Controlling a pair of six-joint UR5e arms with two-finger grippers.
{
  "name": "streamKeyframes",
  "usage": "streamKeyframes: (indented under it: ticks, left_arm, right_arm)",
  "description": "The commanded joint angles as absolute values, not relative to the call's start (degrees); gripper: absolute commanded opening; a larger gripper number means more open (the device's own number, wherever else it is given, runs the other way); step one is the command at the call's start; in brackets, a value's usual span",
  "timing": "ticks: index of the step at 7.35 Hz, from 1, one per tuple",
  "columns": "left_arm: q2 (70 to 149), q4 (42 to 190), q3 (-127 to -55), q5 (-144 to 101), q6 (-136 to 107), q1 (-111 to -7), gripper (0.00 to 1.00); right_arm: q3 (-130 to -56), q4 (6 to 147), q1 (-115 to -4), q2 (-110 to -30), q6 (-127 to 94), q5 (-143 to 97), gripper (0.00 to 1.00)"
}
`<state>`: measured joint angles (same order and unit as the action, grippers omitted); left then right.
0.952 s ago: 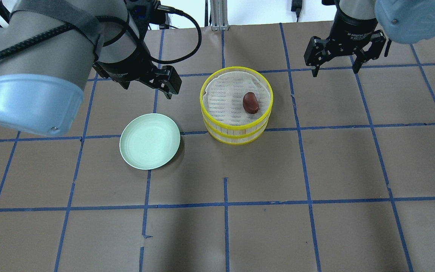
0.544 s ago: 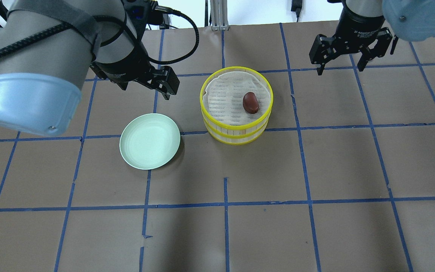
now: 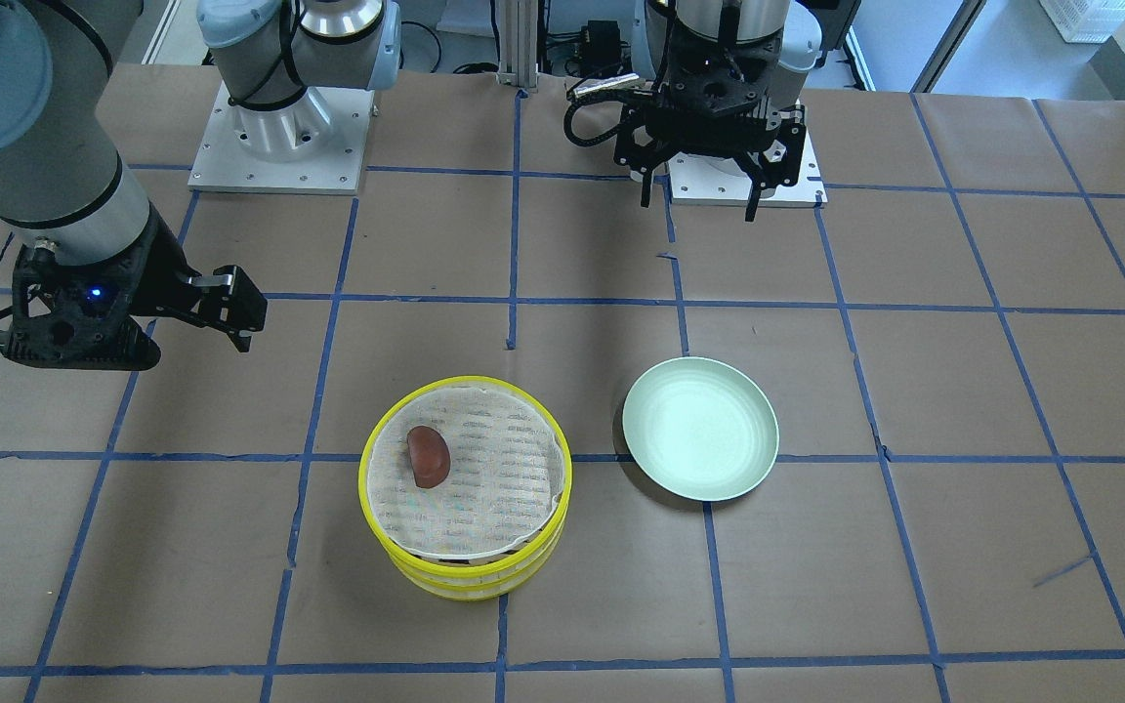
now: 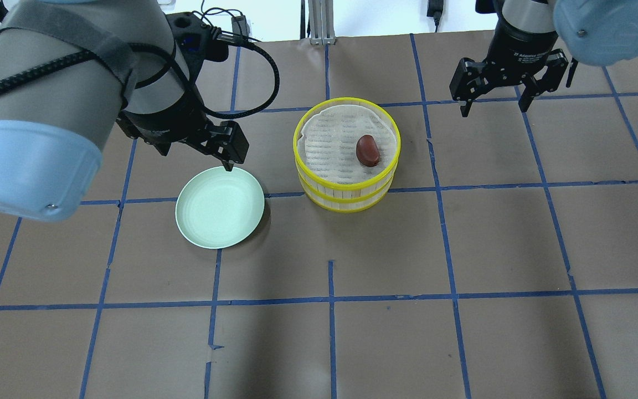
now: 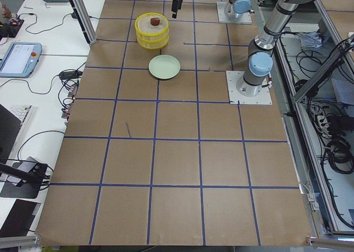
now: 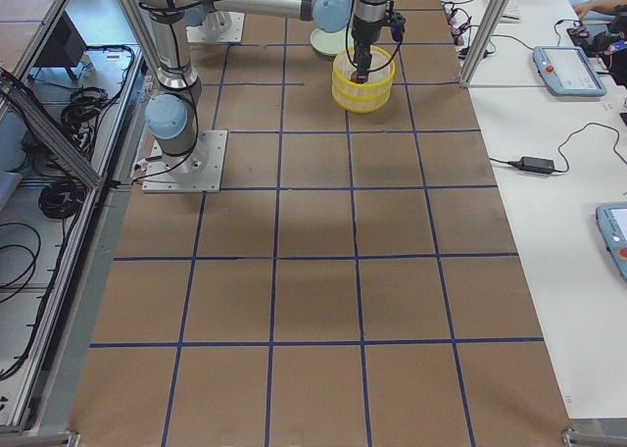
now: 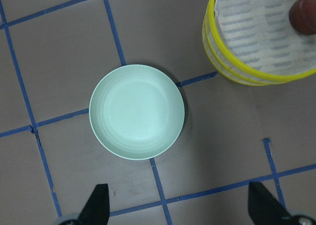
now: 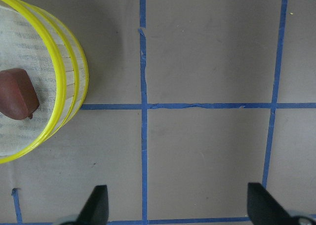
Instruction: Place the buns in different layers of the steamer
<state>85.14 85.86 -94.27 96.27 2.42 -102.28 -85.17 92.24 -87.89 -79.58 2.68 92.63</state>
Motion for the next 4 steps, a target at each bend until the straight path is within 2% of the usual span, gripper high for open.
streamKeyframes:
  ticks: [1,4]
  left_arm:
    - [84.4,87.2,-95.1,96.5,2.8,-100.4,1.00]
    - [84.2,88.6,-95.1,96.7,2.4,-97.4,1.00]
  right_arm:
    - [-85.3,93.2,-87.9,-78.0,2.4,92.5,1.00]
    - [-85.4,93.3,-87.9,-77.9,2.3,92.6,1.00]
